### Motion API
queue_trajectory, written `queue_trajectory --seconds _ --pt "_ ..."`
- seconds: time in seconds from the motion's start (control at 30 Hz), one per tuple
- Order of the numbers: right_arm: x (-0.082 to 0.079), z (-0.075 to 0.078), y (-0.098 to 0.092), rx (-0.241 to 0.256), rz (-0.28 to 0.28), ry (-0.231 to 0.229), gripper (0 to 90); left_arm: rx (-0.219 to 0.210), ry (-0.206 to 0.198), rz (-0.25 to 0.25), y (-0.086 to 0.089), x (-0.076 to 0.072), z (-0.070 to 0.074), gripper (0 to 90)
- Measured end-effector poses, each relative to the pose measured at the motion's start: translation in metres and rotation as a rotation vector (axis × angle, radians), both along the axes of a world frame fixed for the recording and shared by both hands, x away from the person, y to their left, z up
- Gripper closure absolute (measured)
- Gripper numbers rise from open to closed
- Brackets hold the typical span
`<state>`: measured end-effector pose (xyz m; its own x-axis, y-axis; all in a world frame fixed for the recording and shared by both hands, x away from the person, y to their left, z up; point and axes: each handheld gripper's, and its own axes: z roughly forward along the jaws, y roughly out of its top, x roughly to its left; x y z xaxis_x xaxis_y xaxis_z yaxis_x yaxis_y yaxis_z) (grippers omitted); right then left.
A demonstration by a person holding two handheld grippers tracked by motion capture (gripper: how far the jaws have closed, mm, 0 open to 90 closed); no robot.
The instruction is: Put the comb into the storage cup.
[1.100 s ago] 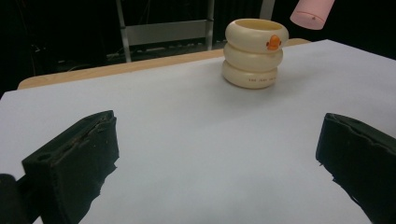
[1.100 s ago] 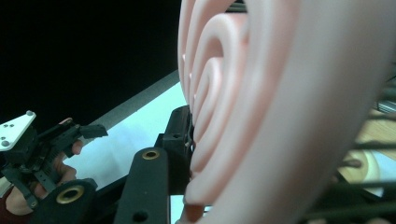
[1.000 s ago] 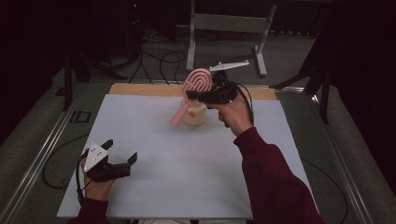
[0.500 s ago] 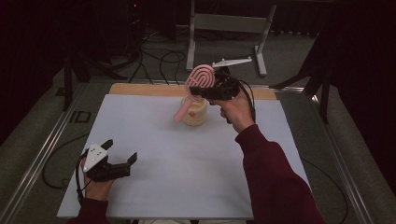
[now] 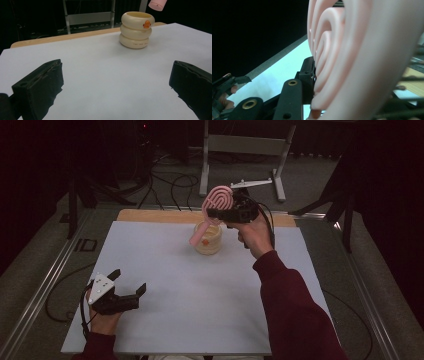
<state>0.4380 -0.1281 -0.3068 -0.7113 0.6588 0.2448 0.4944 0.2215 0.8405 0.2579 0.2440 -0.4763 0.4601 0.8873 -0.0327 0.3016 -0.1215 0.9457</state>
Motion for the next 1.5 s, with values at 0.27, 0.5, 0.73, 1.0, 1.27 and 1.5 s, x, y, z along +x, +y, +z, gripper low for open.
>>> queue_trajectory --seconds 0.27,0.5,0.73,1.0,1.27,1.5 --pt "0.005 0.000 -0.005 0.004 -0.026 -0.001 63.8 -0.006 0.001 -0.001 0.000 0.000 0.000 0.0" --pt "0.010 0.000 -0.010 0.017 -0.053 0.003 63.8 -0.019 0.001 0.003 0.002 0.000 0.000 0.0" --pt "0.015 0.001 -0.015 0.022 -0.077 0.002 63.8 -0.017 0.002 0.005 0.002 0.000 -0.001 0.0" --pt "0.019 0.002 -0.018 0.025 -0.094 -0.007 63.8 -0.017 0.002 0.013 0.002 0.000 -0.001 0.0" --pt "0.023 0.002 -0.021 0.004 -0.125 -0.021 63.8 -0.017 -0.002 0.017 0.003 0.000 0.000 0.0" --pt "0.027 -0.001 -0.025 -0.007 -0.144 -0.020 63.8 -0.015 -0.002 0.019 0.003 0.000 0.000 0.0"
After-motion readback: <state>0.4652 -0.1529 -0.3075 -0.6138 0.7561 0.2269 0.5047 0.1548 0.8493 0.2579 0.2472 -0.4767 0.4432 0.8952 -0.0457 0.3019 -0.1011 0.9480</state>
